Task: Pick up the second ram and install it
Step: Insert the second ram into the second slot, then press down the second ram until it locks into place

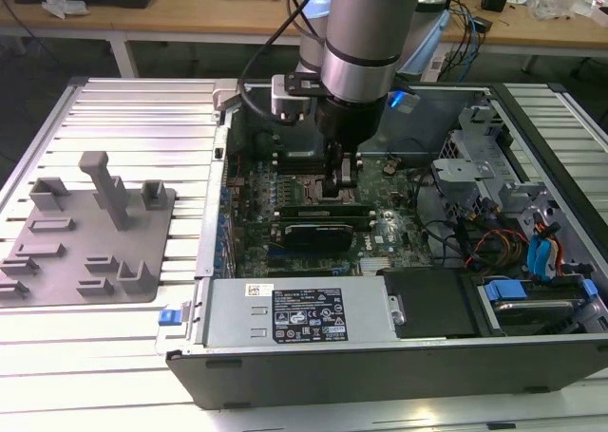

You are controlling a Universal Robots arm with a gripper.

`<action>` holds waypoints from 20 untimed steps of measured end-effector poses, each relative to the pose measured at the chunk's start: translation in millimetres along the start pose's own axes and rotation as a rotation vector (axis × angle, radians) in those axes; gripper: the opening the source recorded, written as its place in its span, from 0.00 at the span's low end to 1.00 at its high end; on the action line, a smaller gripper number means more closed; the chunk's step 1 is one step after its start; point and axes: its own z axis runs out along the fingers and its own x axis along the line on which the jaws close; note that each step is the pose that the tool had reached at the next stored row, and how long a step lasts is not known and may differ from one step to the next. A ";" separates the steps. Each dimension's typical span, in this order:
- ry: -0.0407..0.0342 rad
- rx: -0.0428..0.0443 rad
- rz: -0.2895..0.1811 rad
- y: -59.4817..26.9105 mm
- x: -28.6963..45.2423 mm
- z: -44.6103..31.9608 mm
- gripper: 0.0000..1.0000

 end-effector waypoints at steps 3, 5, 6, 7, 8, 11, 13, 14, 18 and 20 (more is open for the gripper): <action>0.0000 -0.0001 0.000 -0.1 -0.1 0.0 0.16; 0.0000 -0.0001 0.000 -0.1 -0.2 0.0 0.16; 0.0000 -0.0001 0.000 -0.1 -0.2 0.0 0.16; 0.0000 -0.0001 0.000 -0.1 -0.2 0.0 0.16; 0.0000 -0.0001 0.000 -0.1 -0.3 0.0 0.16; 0.0000 -0.0001 0.000 -0.1 -0.4 0.0 0.16; 0.0000 -0.0001 0.000 -0.1 -0.4 0.0 0.16; 0.0000 -0.0001 0.000 -0.1 -0.5 0.0 0.16; 0.0000 -0.0001 0.000 -0.1 -0.6 0.0 0.08; 0.0000 -0.0001 0.000 -0.1 -0.6 0.0 0.08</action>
